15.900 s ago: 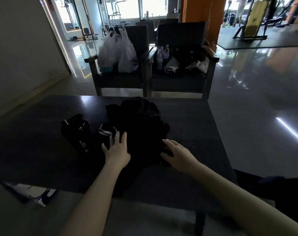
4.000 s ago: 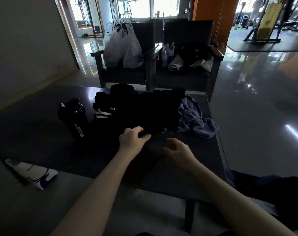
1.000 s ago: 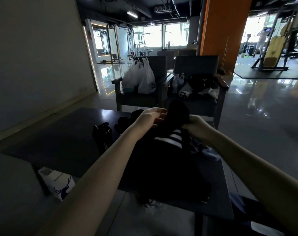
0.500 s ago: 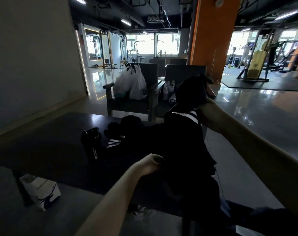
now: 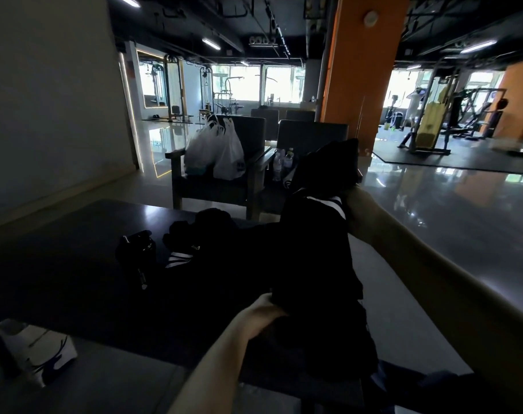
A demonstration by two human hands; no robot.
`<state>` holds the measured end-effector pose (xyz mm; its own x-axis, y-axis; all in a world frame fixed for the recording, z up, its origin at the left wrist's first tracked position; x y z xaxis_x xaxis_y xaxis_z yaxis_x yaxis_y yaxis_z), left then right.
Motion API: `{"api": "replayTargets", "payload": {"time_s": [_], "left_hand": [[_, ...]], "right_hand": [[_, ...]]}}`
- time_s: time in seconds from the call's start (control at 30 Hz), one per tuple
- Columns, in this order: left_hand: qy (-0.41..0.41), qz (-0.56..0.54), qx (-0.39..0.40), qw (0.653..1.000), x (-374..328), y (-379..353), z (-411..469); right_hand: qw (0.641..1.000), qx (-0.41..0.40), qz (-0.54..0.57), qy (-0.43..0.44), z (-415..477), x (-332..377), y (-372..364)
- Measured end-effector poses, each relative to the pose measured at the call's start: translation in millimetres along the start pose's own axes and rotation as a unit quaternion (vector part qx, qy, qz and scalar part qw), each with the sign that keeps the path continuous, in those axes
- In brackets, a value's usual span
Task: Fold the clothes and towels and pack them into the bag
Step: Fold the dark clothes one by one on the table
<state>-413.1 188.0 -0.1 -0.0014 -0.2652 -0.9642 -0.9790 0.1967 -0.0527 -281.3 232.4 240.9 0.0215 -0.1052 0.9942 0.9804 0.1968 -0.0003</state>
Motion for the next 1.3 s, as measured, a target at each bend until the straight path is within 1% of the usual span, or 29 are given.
{"api": "replayTargets", "payload": {"time_s": [0.1,0.13,0.2,0.23,0.3,0.33,0.37,0.47,0.5,0.57,0.6,0.67,0.73,0.77,0.87,0.9,0.97,1.0,1.03,1.1,1.17,1.23,1.3], "left_hand": [[-0.039,-0.029,0.0,0.999,-5,12,1],[-0.057,-0.046,-0.014,0.997,-10,21,-1],[-0.085,-0.093,-0.053,0.991,-22,43,-5],[-0.098,-0.09,-0.073,0.988,-30,54,-9],[-0.109,-0.037,-0.105,0.988,-44,72,-21],[-0.108,-0.009,-0.124,0.986,-51,80,-26],[-0.102,0.016,-0.141,0.985,-54,88,-27],[-0.096,0.167,-0.176,0.966,-75,104,-36],[-0.093,0.186,-0.176,0.962,-83,104,-39],[-0.079,0.186,-0.176,0.964,-97,104,-44],[-0.069,0.182,-0.18,0.964,-103,103,-48],[-0.047,0.154,-0.188,0.969,-111,100,-53],[-0.017,0.091,-0.206,0.974,-110,98,-57],[-0.003,0.055,-0.214,0.975,-109,95,-60],[0.024,-0.011,-0.246,0.969,-109,92,-67],[0.033,-0.027,-0.258,0.965,-107,93,-68],[0.043,-0.065,-0.269,0.96,-106,94,-73],[0.05,-0.075,-0.259,0.962,-106,92,-73],[0.055,-0.085,-0.244,0.964,-105,90,-72],[0.049,-0.124,-0.237,0.962,-108,86,-73],[0.046,-0.215,-0.22,0.95,-108,78,-76],[0.029,-0.262,-0.171,0.949,-116,65,-79],[0.012,-0.222,-0.101,0.97,-124,49,-88]], "right_hand": [[0.999,0.013,-0.028,-0.011,5,-9,6],[0.999,0.013,-0.048,-0.011,8,-14,10],[0.991,0.0,-0.132,-0.015,11,-26,16],[0.988,0.002,-0.153,-0.021,10,-34,16],[0.982,0.005,-0.188,-0.032,10,-54,12],[0.972,0.001,-0.232,-0.033,10,-65,10],[0.956,-0.007,-0.291,-0.029,10,-73,8],[0.909,-0.005,-0.415,-0.021,10,-97,-5],[0.897,-0.006,-0.443,-0.017,6,-100,-11],[0.882,-0.003,-0.471,0.011,0,-101,-25],[0.882,0.018,-0.469,0.03,-4,-100,-37],[0.892,0.094,-0.437,0.063,-19,-100,-67],[0.887,0.182,-0.419,0.066,-37,-104,-94],[0.883,0.21,-0.415,0.065,-44,-106,-103],[0.881,0.258,-0.39,0.064,-56,-109,-119],[0.876,0.272,-0.392,0.064,-59,-111,-121],[0.855,0.289,-0.423,0.082,-66,-113,-123],[0.846,0.287,-0.437,0.101,-69,-112,-124],[0.846,0.266,-0.445,0.125,-71,-110,-124],[0.86,0.167,-0.443,0.189,-68,-96,-118],[0.876,0.071,-0.418,0.228,-64,-82,-106],[0.901,0.035,-0.379,0.208,-61,-72,-95],[0.936,0.012,-0.317,0.154,-55,-67,-81]]}}
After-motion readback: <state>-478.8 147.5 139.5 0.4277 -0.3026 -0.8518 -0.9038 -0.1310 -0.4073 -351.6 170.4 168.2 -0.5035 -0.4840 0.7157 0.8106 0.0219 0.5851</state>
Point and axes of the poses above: each hand's wrist, its own z-axis towards the middle knuckle, its own y-axis out of the back of the hand, x = y × z, the point moved 9 cm from there along z, towards the middle knuckle, and after that the axes turned 12 degrees about -z, right-handed, at the moved point
